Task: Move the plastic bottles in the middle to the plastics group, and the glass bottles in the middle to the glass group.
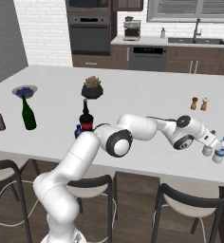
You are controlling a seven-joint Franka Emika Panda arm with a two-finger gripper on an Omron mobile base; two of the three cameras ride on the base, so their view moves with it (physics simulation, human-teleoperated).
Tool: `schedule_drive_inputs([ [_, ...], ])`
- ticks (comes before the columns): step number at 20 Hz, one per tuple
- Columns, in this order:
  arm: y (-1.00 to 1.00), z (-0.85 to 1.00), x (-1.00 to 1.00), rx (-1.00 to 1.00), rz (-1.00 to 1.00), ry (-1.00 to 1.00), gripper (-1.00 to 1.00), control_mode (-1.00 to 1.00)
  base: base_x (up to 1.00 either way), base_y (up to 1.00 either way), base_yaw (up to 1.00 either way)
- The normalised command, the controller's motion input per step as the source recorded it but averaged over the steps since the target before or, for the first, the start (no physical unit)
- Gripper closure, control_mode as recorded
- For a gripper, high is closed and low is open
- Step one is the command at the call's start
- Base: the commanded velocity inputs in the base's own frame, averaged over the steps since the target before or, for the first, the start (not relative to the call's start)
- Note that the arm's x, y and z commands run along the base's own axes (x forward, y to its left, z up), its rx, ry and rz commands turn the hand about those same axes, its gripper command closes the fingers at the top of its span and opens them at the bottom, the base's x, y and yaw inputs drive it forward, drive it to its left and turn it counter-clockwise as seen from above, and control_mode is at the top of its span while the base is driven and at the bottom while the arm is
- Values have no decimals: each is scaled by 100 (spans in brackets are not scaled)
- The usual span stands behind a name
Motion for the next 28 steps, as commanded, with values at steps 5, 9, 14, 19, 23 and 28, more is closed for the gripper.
schedule_drive_inputs([
  [5,0,0,0,0,0,0,-100,-100,0,0,0],
  [9,0,0,0,0,0,0,-100,-100,0,0,0],
  [14,8,0,-11,0,0,0,-100,-100,0,0,0],
  [19,23,0,-23,0,0,0,-100,-100,0,0,0],
  [23,22,0,-27,0,0,0,-100,-100,0,0,0],
  [28,6,5,-47,0,0,0,-100,-100,0,0,0],
])
